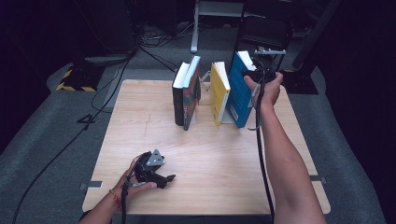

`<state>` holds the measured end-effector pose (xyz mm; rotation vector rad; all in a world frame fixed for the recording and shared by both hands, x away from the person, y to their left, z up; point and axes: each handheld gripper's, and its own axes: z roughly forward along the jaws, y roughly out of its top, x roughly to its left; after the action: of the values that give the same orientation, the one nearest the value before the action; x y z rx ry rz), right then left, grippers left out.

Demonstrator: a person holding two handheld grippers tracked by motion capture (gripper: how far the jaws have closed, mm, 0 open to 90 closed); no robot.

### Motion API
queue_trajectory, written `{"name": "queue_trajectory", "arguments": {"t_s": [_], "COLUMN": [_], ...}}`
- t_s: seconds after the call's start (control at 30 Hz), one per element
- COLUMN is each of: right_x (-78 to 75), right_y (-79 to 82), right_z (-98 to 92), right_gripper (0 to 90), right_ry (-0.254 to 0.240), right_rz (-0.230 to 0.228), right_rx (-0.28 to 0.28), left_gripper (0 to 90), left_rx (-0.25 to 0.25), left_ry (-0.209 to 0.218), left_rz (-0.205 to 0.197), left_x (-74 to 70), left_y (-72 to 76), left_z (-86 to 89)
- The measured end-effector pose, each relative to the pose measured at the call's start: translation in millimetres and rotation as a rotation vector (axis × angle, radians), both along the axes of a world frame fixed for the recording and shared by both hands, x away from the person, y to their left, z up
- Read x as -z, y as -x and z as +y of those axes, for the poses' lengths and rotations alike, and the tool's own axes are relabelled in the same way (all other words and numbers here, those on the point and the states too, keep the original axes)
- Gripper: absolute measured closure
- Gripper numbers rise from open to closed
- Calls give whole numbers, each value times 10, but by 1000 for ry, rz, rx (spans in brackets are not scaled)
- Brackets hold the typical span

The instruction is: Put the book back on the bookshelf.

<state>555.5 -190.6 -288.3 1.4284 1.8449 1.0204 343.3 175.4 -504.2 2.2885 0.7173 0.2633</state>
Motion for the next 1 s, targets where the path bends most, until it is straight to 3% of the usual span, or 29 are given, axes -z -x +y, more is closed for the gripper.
{"name": "queue_trajectory", "arguments": {"t_s": [0.1, 0.27, 0.53, 1.0], "right_x": [44, 161, 214, 227], "right_y": [-3, 5, 62, 128], "right_z": [-17, -33, -63, -134], "right_gripper": [601, 600, 596, 575], "right_ry": [-4, -10, -16, 26], "right_rz": [2, 20, -10, 1], "right_rx": [27, 20, 20, -67], "left_gripper": [145, 143, 143, 142], "left_rx": [1, 6, 7, 9], "left_ry": [2, 2, 3, 3], "left_rz": [3, 2, 1, 1], "left_x": [1, 1, 2, 3], "left_y": [2, -2, -2, -1], "left_z": [-1, -1, -2, -3]}}
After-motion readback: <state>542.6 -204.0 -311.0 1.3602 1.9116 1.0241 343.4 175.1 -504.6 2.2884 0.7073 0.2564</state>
